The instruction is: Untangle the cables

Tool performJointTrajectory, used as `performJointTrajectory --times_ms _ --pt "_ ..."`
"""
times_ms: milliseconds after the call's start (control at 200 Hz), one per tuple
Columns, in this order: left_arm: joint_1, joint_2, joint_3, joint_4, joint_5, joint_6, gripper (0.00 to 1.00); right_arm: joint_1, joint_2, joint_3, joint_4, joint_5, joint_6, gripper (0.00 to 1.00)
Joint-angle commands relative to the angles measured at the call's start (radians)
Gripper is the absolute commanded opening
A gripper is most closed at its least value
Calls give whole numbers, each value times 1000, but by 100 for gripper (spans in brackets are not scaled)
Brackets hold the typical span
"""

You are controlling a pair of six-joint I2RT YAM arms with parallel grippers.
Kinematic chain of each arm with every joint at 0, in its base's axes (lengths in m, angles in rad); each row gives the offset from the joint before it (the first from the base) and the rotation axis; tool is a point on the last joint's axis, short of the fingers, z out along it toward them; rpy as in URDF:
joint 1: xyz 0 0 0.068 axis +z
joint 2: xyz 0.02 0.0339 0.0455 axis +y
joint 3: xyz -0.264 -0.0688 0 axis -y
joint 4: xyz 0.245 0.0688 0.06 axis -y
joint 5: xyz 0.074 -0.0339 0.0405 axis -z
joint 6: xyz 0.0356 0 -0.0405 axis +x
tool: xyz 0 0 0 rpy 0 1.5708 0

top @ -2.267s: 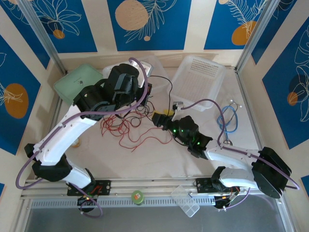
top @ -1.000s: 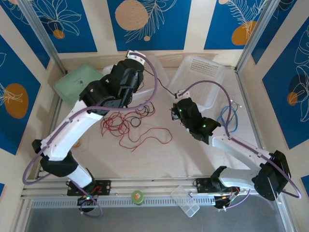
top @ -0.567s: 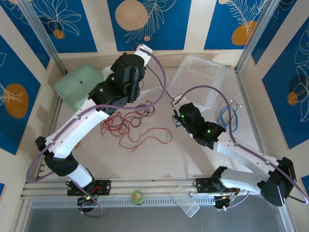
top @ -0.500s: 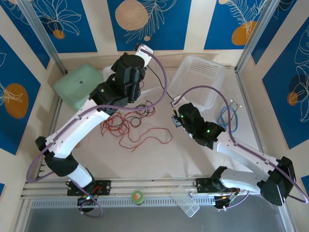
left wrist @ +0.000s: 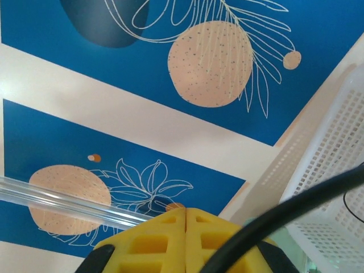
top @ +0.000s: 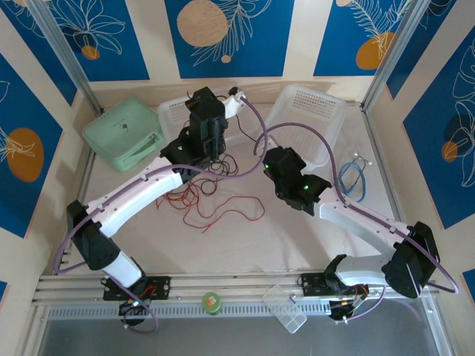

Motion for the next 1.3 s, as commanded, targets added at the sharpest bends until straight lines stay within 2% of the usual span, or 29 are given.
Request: performJointTrajectory --times_ms 0,280,500,750,770,955,1010,1126,1296 --pt "51 3 21 44 26 23 0 -36 -4 59 28 -13 -10 0" --pt "150 30 89 -61 111 -56 0 -121 5 91 -43 -67 95 0" --pt "174 18 97 -160 175 -129 0 -183 27 122 -102 -71 169 0" --pt "197 35 125 -207 187 -186 0 -207 45 151 -154 -121 257 0" --pt "200 42 136 -220 191 -198 0 -207 45 155 -163 -141 270 3" --pt "239 168 321 -374 180 -349 0 -207 -3 157 -208 -425 393 61" --pt "252 231 425 -451 177 -415 0 -209 -26 142 -203 -495 431 73" --pt "262 389 660 -591 171 -488 0 -215 -80 104 -197 -611 501 82" --pt "281 611 926 -606 115 -429 0 -216 -175 19 -203 -758 593 86"
